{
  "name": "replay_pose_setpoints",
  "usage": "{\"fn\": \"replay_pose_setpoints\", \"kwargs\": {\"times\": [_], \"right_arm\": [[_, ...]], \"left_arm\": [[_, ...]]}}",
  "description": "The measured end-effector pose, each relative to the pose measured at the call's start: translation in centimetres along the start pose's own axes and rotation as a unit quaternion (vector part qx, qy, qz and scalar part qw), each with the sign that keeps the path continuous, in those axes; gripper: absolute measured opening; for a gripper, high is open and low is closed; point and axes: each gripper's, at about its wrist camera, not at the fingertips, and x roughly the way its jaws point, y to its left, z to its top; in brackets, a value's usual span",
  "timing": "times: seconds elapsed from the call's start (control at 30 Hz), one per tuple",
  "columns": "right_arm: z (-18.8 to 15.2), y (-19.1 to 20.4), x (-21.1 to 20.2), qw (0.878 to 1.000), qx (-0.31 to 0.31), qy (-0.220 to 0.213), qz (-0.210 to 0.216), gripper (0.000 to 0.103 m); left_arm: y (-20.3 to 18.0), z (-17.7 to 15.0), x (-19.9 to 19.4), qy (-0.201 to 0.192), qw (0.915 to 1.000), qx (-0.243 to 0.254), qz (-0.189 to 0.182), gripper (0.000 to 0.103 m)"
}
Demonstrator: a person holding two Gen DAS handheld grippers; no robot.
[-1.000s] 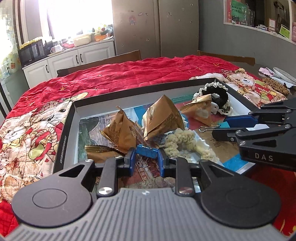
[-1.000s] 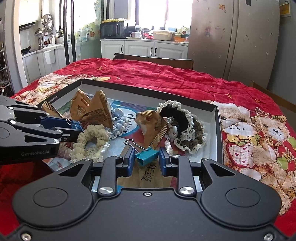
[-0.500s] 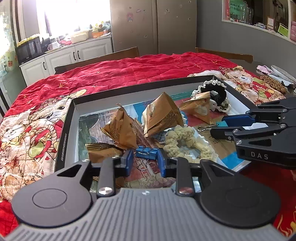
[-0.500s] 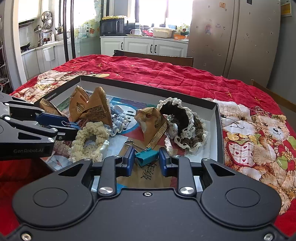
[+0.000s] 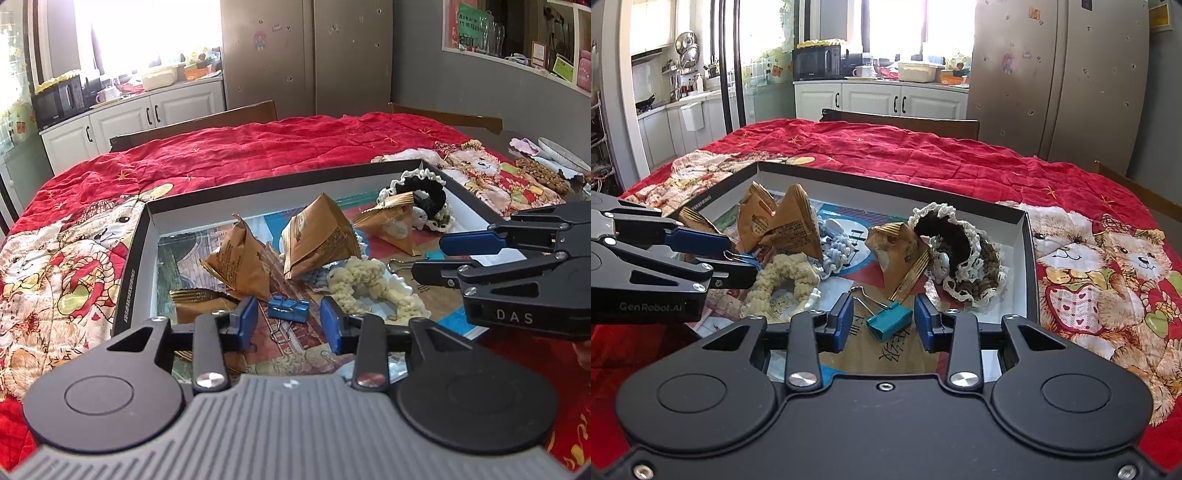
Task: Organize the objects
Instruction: 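Open the left gripper to drop the blue clip while the right releases the teal clip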
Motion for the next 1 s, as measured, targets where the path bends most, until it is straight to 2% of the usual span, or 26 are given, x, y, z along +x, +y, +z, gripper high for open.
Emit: {"fn": "replay_pose_setpoints", "kwargs": {"times": [0.5, 0.67, 1.0], "right_arm": [[0.9, 0.1, -4.2, 0.999, 0.018, -0.037, 0.01, 0.036], [1.2, 0.6, -6.3, 0.999, 0.021, -0.049, 0.01, 0.04], [1.5, 1.9, -10.5, 0.998, 0.017, -0.057, 0.002, 0.044]], "left_arm": [[-0.7, 0.6, -3.5, -0.035, 0.9993, 0.005, -0.009, 0.066], [-0.7, 0.8, -5.3, -0.051, 0.9987, 0.003, -0.003, 0.076], [-0.4, 0.6, -9.4, -0.078, 0.9967, -0.018, 0.008, 0.087]]}}
